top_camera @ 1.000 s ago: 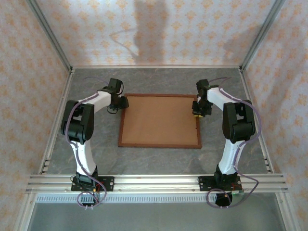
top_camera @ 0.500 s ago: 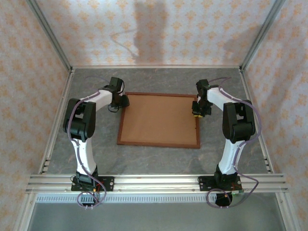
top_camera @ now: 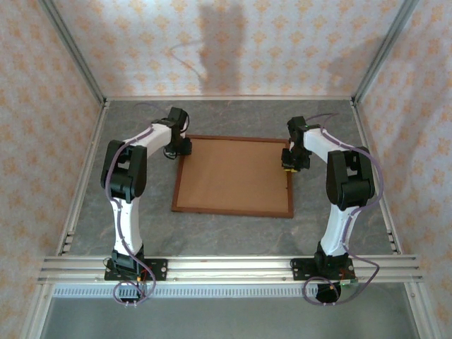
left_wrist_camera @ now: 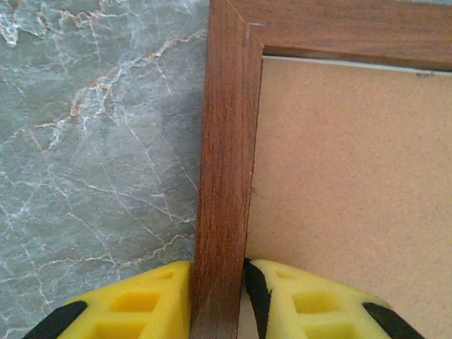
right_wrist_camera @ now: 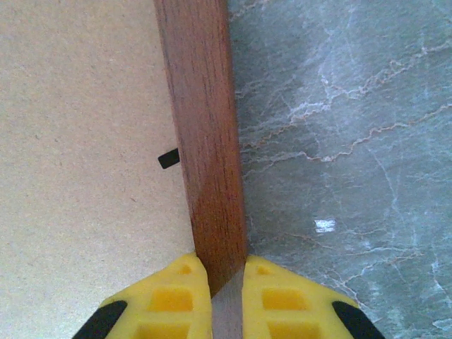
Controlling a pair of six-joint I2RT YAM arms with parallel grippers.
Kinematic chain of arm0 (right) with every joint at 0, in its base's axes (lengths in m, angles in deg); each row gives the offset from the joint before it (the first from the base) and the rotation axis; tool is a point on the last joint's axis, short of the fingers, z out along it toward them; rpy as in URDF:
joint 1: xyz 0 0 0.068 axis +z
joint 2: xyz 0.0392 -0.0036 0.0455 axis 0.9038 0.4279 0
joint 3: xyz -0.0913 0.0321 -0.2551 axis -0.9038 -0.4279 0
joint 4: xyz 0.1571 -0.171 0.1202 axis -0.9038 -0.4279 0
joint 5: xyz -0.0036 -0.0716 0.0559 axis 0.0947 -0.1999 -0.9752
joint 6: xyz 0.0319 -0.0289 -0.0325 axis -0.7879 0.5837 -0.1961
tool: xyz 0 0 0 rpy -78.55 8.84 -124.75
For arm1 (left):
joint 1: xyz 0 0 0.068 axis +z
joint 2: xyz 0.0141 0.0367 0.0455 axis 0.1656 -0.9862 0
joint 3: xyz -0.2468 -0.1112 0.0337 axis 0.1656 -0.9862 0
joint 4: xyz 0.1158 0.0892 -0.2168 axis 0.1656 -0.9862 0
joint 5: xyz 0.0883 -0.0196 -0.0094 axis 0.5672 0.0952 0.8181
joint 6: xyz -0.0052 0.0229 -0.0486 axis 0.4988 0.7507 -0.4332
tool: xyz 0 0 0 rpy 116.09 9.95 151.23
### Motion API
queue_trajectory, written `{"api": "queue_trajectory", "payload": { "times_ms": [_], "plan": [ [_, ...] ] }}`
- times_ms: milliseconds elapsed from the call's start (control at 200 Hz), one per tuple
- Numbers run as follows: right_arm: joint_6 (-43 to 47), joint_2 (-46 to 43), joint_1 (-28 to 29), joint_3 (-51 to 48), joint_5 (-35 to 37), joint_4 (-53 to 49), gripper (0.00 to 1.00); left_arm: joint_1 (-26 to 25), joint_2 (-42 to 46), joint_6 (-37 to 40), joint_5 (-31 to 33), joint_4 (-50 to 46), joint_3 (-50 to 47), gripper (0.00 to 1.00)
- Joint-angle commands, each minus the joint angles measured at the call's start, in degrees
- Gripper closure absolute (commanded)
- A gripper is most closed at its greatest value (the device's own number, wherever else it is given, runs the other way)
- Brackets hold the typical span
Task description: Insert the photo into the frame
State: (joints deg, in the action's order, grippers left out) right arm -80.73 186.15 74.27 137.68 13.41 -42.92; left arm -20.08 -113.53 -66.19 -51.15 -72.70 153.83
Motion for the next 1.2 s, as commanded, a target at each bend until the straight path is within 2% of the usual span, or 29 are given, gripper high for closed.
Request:
{"api": "queue_trajectory", "payload": {
  "times_ms": [0,75,255,450,531,636,831,926,1196],
  "plan": [
    [-0.48,0.48,1.47,-1.79,1.4,-1.75,0.88,-2.83,-5.22,2.85,-0.42,-9.32,-0.89,0.72],
    [-1.13,-0.67,1.46,-2.62,2.43,-1.62,0.89,-3.57,-3.53,2.27,-0.62,-8.87,-2.21,0.73],
    [-2.91,-5.13,1.38,-5.82,5.28,-2.05,0.89,-3.88,7.5,-1.29,-1.41,-3.06,-10.55,0.73],
    [-3.48,-5.65,0.86,-7.46,6.93,-1.29,0.9,-2.26,11.08,-4.35,6.46,-0.03,-12.36,0.59],
    [-3.31,-5.55,0.6,-7.3,7.28,-1.1,0.9,-1.11,16.6,-6.55,7.71,3.4,-15.75,0.54],
    [-3.14,-5.38,0.5,-7.12,7.53,-1.02,0.9,1.3,23.0,-9.39,4.92,6.98,-21.55,0.49],
    [-2.88,-4.93,0.2,-7.03,7.51,-0.95,0.9,2.2,31.65,-12.02,-3.49,7.75,-32.85,0.48],
    [-2.83,-4.85,0.15,-7.05,7.28,-0.94,0.9,0.68,34.92,-12.88,-6.62,6.05,-37.8,0.49],
    [-2.78,-5.2,0.04,-6.94,6.62,-0.67,0.9,-4.9,39.42,-13.96,-6.49,-0.28,-44.27,0.6]
  ]
}}
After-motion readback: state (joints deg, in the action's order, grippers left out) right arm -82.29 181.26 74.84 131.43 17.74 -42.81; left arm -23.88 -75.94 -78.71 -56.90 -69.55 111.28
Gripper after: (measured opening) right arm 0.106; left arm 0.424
